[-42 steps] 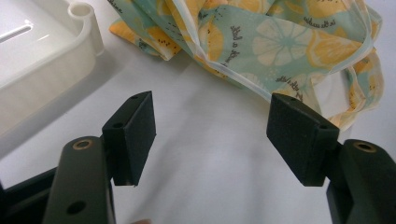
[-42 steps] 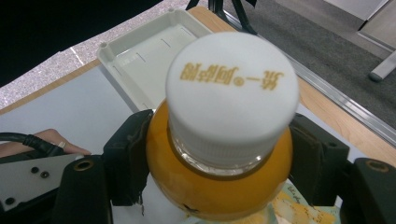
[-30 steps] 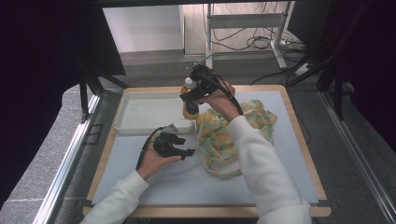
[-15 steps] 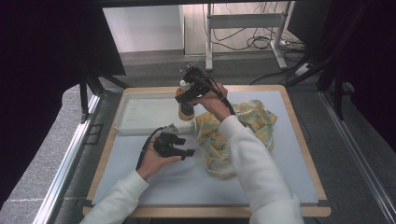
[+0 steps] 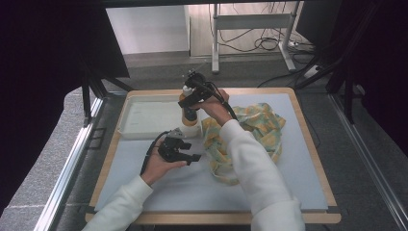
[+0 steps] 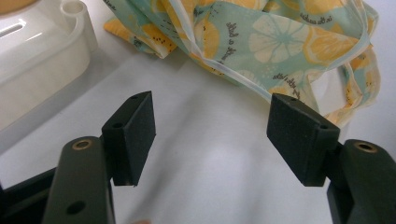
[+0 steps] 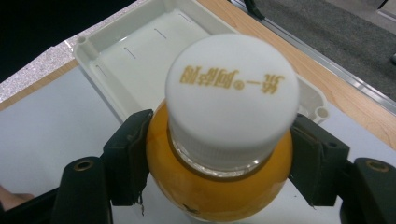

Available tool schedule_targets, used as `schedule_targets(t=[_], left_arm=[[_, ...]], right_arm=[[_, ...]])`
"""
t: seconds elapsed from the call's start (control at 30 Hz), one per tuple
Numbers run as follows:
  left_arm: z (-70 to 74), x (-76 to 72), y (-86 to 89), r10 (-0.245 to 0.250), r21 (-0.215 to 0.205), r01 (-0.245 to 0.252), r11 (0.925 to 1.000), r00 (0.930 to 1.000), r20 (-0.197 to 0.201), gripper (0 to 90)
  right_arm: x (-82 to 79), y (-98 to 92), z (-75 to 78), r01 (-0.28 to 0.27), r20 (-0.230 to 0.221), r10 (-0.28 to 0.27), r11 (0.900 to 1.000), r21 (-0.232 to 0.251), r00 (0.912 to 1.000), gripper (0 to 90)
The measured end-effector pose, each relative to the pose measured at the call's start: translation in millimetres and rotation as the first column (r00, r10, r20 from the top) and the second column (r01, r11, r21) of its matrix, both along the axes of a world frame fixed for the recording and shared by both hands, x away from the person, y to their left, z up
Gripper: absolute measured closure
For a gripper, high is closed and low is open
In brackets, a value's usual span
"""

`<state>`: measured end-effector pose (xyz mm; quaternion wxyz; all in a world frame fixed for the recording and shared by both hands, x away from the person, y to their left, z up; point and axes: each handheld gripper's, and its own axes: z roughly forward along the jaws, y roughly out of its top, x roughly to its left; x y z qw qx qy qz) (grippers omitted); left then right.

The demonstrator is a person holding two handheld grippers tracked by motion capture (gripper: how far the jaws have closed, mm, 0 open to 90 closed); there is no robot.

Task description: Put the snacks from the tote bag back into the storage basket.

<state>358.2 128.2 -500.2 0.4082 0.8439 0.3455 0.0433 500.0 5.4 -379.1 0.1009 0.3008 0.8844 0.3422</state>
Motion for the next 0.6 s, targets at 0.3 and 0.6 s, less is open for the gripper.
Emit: schedule_targets(t=[0.3,0.6], left_arm=[[-0.6,0.3,0.0,-0.002,0.007,0.002,1.0,1.0,-0.005,32.1],[-0.8,1.0,1.2,-0.008,0.015,0.008,0.9999,1.0,-0.003,32.1]], right_arm=[[5.5,7.7,-13.9,0.006,-0.018,-0.006,1.0,-0.008,0.9998,30.1],[10.7,13.6,-32.3,0.008,-0.037,-0.01,0.999,-0.042,0.9993,30.0]])
